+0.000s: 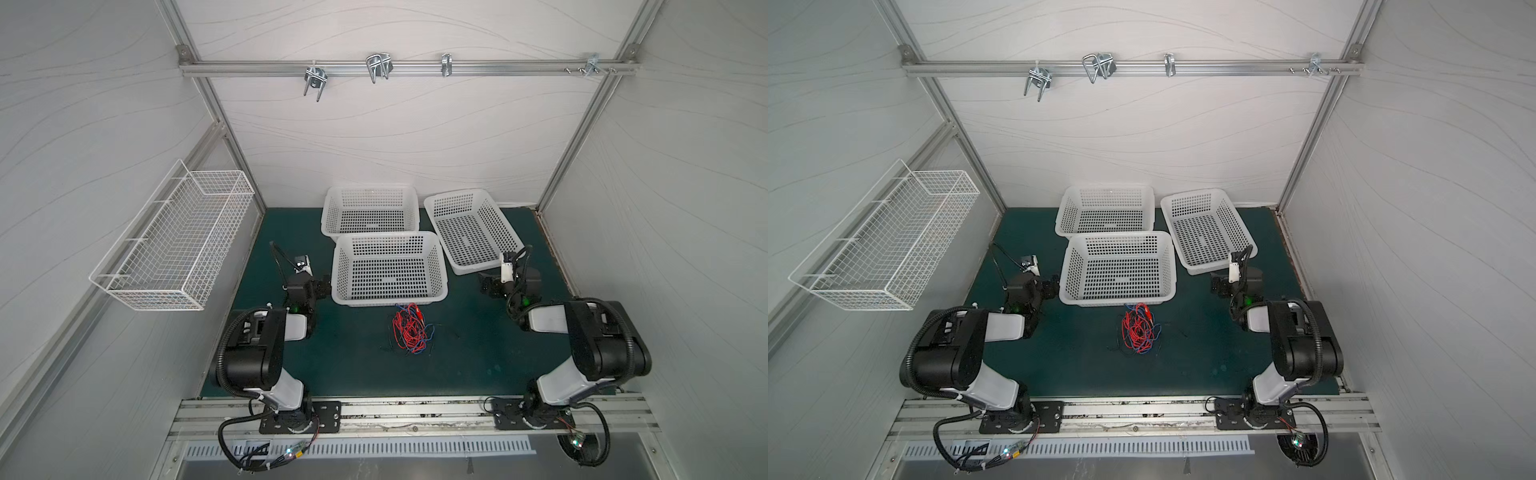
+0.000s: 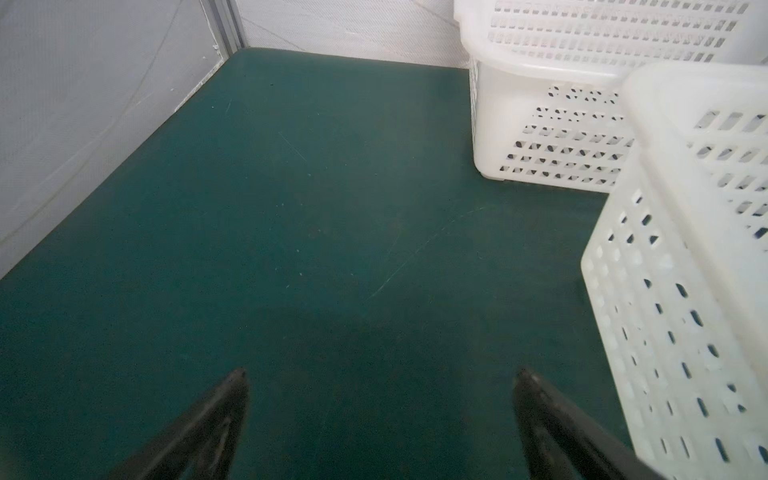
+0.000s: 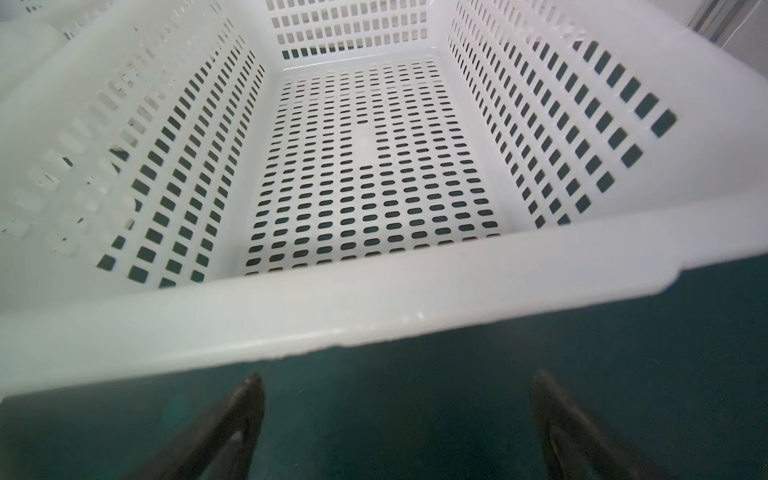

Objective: Untangle the cables

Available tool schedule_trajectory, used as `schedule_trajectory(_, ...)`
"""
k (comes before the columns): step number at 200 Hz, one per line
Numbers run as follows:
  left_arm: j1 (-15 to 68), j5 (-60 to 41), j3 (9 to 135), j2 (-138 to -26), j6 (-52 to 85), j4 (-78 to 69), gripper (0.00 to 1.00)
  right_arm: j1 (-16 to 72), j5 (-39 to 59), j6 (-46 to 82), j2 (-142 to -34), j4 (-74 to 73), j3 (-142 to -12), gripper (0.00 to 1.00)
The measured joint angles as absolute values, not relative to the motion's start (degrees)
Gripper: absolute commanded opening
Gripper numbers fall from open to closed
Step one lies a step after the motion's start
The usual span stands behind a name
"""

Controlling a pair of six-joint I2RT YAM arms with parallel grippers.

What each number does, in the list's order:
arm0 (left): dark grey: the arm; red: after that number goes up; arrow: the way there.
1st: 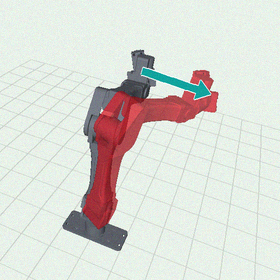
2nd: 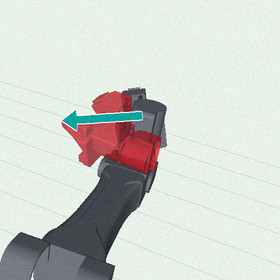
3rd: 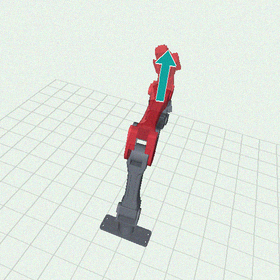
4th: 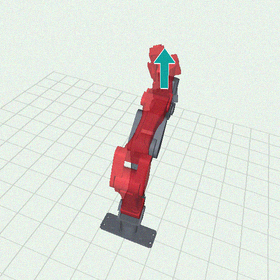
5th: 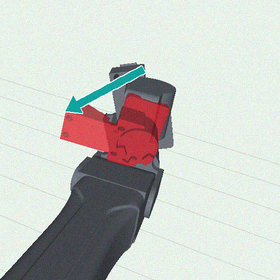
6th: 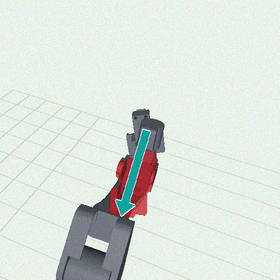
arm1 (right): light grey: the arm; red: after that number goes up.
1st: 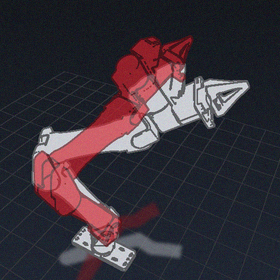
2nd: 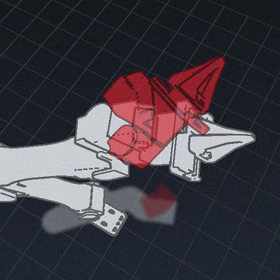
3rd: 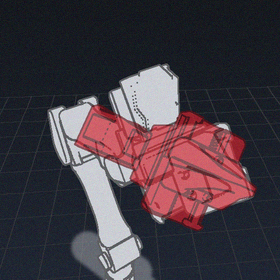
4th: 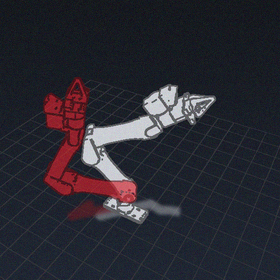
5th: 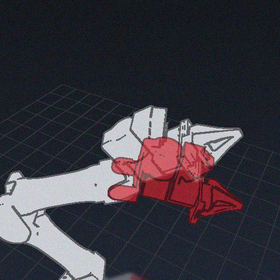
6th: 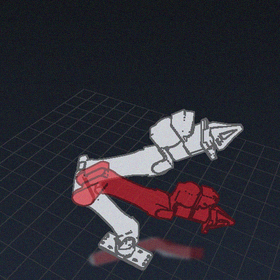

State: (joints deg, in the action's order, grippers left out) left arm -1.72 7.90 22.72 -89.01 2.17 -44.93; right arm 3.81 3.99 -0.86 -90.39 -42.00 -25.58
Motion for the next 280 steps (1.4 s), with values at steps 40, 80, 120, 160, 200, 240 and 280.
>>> schedule_trajectory(40,-1.7,7.9,22.7,-89.0,2.2,-44.9,1.0,3.7,5.0,-0.9,-90.4,-42.0,-25.6,0.99)
schedule_trajectory(80,-1.7,7.9,22.7,-89.0,2.2,-44.9,1.0,3.7,5.2,-0.9,-90.4,-42.0,-25.6,0.99)
schedule_trajectory(120,-1.7,7.9,22.7,-89.0,2.2,-44.9,1.0,3.7,5.2,-0.9,-90.4,-42.0,-25.6,0.99)
schedule_trajectory(160,-1.7,7.9,22.7,-89.0,2.2,-44.9,1.0,3.7,5.3,-0.9,-90.4,-42.0,-25.6,0.99)
schedule_trajectory(200,-1.7,7.9,22.7,-89.0,2.2,-44.9,1.0,3.7,5.3,-0.9,-90.4,-42.0,-25.6,0.99)
schedule_trajectory(240,-1.7,7.9,22.7,-89.0,2.2,-44.9,1.0,3.7,5.3,-0.9,-90.4,-42.0,-25.6,0.99)
schedule_trajectory(280,-1.7,8.1,22.6,-88.2,2.3,-45.1,1.0,3.5,5.4,-0.9,-89.5,-41.2,-25.6,0.99)
